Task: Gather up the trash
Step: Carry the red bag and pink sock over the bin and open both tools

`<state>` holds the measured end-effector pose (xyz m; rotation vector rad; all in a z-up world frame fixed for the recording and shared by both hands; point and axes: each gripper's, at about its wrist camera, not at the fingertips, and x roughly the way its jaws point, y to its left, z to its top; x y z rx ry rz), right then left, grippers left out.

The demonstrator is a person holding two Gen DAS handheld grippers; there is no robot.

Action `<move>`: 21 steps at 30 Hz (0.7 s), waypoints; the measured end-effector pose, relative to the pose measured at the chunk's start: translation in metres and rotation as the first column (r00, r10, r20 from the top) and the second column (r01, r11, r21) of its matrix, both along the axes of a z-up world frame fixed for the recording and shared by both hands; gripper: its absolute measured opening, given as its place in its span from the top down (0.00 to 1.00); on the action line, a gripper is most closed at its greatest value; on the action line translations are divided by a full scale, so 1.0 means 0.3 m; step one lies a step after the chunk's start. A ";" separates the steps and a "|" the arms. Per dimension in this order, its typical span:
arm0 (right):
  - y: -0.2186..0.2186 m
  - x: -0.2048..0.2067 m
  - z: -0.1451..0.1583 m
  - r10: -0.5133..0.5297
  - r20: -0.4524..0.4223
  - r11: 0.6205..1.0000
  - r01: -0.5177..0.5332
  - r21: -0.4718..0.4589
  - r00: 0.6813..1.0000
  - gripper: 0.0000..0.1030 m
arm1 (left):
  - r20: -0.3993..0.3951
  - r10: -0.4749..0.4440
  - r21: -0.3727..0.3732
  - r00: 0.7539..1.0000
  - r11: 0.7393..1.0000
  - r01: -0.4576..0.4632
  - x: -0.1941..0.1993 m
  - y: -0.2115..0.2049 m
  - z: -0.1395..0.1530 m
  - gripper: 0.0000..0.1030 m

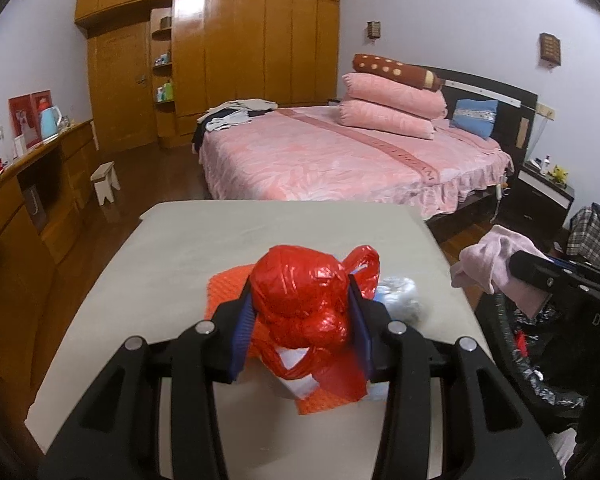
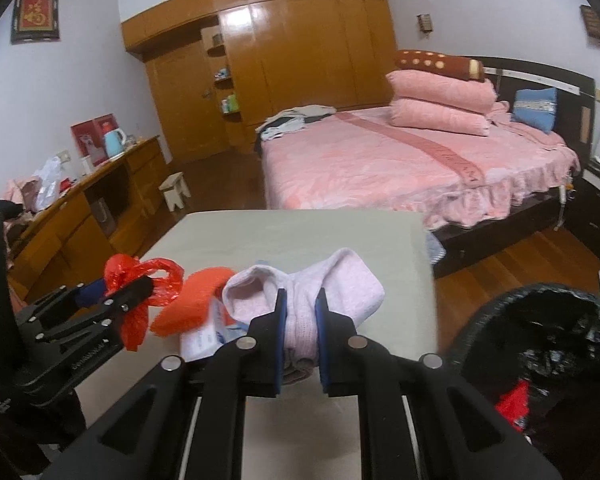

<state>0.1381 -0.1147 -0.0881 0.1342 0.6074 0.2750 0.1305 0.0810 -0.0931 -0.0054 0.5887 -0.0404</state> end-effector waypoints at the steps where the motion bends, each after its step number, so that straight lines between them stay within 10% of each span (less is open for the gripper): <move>1: -0.010 -0.008 -0.001 -0.009 0.000 1.000 0.009 0.001 1.000 0.87 | 0.000 -0.008 -0.002 1.000 1.000 0.008 0.000 -0.017 0.002 0.60; 21: -0.402 -0.198 0.006 -0.259 0.006 0.965 0.259 -0.034 0.966 0.87 | -0.004 -0.253 -0.037 0.967 0.967 0.253 -0.022 -0.429 -0.024 0.60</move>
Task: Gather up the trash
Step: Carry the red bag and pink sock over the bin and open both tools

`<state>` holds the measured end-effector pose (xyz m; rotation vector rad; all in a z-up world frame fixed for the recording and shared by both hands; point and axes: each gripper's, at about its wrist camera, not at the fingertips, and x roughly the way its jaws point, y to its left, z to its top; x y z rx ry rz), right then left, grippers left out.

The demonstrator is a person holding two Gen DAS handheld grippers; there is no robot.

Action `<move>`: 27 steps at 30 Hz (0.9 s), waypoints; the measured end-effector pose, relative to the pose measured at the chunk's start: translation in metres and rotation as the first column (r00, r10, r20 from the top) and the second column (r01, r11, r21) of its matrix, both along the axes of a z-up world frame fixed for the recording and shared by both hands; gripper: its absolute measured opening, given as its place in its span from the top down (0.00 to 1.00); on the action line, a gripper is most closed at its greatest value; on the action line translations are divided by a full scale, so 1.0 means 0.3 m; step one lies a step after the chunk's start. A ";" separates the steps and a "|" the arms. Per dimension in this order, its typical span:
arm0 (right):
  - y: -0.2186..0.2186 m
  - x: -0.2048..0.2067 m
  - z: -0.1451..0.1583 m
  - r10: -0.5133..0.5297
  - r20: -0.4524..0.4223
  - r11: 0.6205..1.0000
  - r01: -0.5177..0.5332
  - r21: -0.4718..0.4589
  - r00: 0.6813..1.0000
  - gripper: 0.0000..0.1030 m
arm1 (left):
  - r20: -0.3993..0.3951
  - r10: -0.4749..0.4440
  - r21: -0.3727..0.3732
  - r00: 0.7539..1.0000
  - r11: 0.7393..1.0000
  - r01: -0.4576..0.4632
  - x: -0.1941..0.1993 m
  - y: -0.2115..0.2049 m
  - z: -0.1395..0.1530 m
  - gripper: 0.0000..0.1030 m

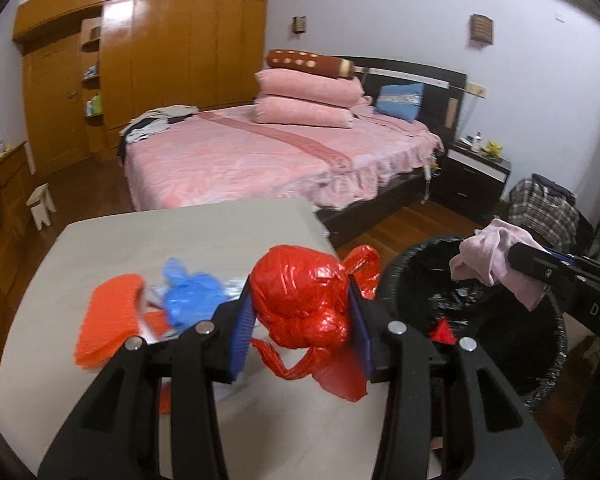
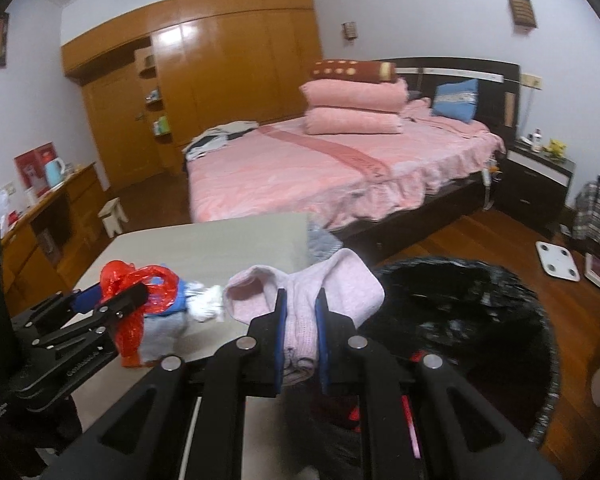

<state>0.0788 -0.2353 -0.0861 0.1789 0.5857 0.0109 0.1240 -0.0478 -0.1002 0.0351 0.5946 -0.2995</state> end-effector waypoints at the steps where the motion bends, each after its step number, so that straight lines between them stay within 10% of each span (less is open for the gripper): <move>1: -0.015 -0.005 -0.003 -0.012 -0.003 1.000 0.012 -0.002 1.000 0.87 | -0.002 -0.015 -0.001 1.000 1.000 0.015 0.000 -0.025 -0.003 0.60; 27: -0.431 -0.135 -0.123 -0.283 -0.069 0.959 0.282 -0.029 0.957 0.87 | -0.046 -0.268 -0.011 0.962 0.963 0.268 0.057 -0.540 -0.142 0.60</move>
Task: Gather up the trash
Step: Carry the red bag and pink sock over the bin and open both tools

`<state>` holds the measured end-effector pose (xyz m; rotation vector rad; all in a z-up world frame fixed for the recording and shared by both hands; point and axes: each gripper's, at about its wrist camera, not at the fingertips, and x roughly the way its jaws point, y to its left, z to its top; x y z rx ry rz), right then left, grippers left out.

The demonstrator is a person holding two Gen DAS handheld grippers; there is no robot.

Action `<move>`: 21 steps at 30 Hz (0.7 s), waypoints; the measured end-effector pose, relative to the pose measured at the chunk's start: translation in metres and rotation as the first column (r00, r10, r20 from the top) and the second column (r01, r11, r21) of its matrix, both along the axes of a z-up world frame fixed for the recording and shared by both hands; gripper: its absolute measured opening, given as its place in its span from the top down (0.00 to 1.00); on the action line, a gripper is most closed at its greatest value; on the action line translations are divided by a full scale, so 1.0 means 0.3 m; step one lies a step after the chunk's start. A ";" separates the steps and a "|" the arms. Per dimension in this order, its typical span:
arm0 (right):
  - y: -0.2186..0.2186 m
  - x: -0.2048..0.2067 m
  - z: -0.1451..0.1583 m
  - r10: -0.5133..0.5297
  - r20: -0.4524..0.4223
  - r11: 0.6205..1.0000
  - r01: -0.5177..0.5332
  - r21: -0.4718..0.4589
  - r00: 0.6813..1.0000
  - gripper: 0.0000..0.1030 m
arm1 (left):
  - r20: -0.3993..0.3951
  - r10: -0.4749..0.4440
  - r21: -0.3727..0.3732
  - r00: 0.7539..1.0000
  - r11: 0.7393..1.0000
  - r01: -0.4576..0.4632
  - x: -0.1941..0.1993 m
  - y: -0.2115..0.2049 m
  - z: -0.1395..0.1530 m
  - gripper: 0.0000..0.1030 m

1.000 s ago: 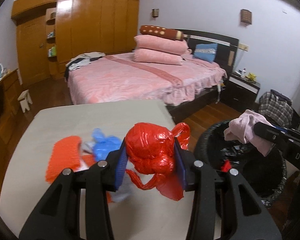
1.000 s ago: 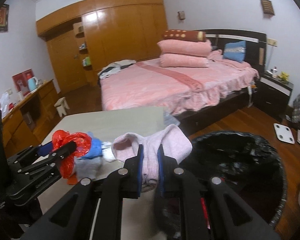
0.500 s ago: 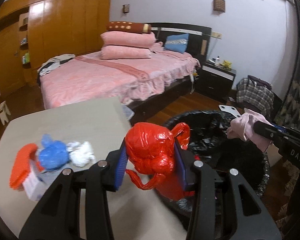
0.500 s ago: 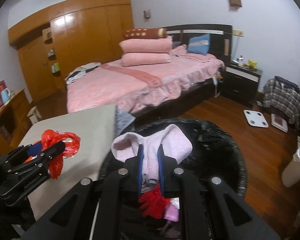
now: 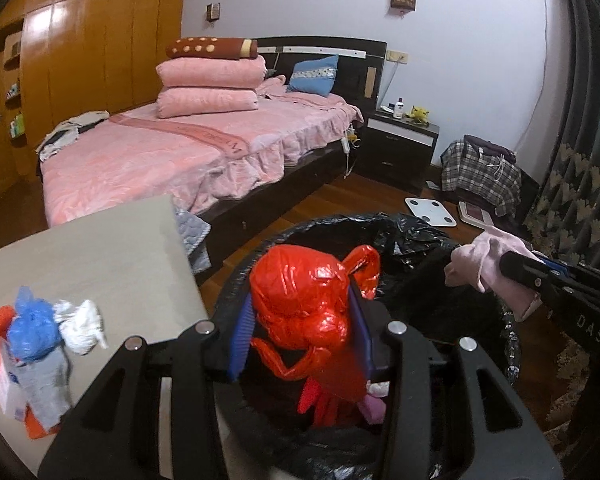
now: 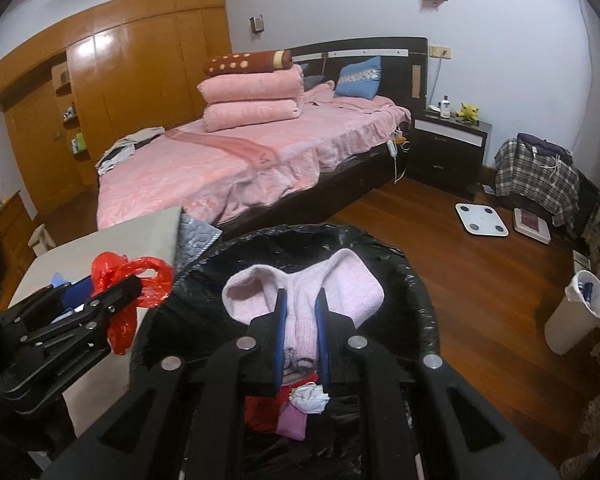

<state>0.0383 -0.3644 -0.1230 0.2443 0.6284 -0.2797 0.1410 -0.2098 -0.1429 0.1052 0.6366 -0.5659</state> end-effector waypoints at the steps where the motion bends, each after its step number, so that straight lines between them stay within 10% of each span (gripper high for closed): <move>1: -0.010 0.001 -0.005 -0.005 -0.001 1.000 0.005 0.000 1.000 0.87 | -0.003 -0.005 -0.001 1.000 1.000 0.005 0.004 -0.007 -0.009 0.60; 7: -0.036 0.011 -0.021 -0.035 -0.020 0.999 0.034 -0.034 0.999 0.77 | -0.040 -0.045 -0.006 0.998 0.999 0.045 0.028 -0.037 -0.035 0.38; 15: -0.036 -0.022 -0.011 -0.094 0.007 0.994 0.094 -0.060 0.996 0.10 | -0.020 -0.022 -0.011 1.000 1.000 0.021 0.026 0.030 -0.016 0.16; 21: 0.000 -0.017 0.011 -0.075 0.028 0.996 0.077 -0.051 0.997 0.05 | -0.002 0.040 -0.016 0.999 0.999 -0.040 0.028 0.134 0.019 0.11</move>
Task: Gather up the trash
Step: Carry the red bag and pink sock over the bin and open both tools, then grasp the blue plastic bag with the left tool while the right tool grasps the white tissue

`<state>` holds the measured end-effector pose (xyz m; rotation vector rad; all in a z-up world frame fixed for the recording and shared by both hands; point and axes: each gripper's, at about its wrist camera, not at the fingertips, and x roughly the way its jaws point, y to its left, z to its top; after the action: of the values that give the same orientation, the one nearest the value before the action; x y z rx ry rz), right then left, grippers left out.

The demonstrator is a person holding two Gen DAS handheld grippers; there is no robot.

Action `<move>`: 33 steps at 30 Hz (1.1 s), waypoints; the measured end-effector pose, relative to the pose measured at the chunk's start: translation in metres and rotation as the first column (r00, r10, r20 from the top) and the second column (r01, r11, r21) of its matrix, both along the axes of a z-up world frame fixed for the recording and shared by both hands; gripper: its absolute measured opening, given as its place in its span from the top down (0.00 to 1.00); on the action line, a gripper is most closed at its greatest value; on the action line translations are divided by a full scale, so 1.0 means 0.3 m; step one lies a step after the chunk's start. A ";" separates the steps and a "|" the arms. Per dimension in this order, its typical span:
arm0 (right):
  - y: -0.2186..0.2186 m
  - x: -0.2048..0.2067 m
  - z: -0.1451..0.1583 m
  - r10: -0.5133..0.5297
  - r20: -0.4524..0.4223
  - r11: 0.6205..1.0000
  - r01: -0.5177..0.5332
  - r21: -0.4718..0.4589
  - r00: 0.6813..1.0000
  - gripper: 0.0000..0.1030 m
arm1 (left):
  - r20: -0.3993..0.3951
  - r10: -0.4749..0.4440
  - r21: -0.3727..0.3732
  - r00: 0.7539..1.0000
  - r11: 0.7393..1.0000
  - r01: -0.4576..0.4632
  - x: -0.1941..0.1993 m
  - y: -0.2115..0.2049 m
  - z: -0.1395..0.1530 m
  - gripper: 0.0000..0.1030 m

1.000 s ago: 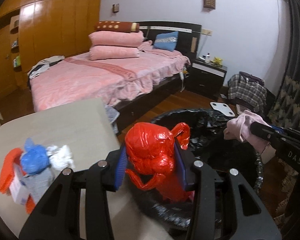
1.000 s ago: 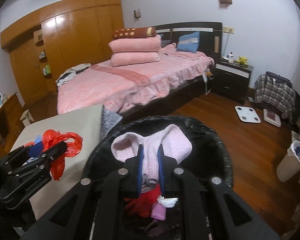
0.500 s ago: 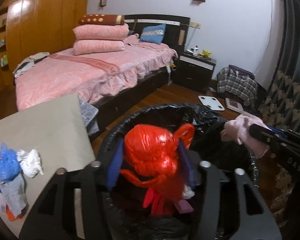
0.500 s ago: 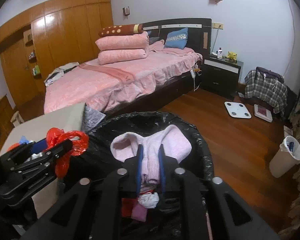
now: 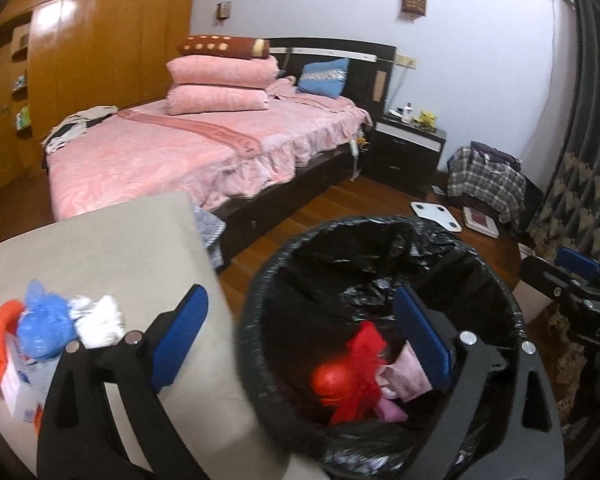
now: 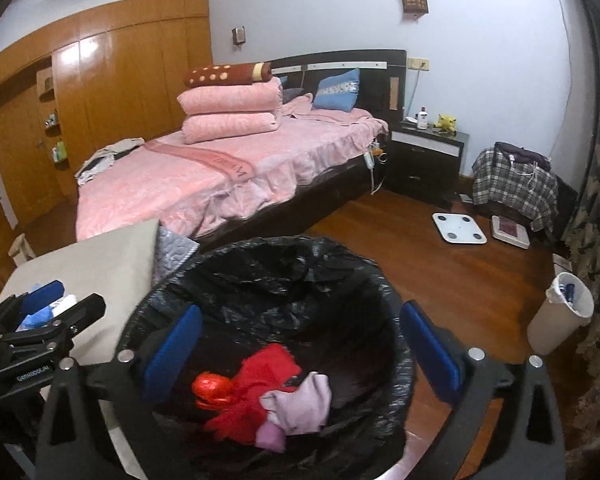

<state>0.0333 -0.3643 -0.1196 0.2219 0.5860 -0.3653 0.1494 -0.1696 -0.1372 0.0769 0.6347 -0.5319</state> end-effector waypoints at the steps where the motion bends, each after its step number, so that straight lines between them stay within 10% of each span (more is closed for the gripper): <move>1: 0.014 0.006 0.006 0.007 0.002 1.000 -0.007 0.000 1.000 0.05 | -0.001 0.012 -0.001 1.000 1.000 -0.012 0.002 0.019 0.007 0.10; 33: 0.648 0.361 0.023 0.378 0.023 0.926 -0.379 0.010 0.925 0.06 | 0.038 0.433 0.056 0.901 0.899 -0.434 0.033 0.750 0.042 0.10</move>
<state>0.1416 -0.1698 -0.1127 0.1210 0.5969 0.0164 0.1592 0.0553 -0.1247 0.0000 0.6214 -0.0772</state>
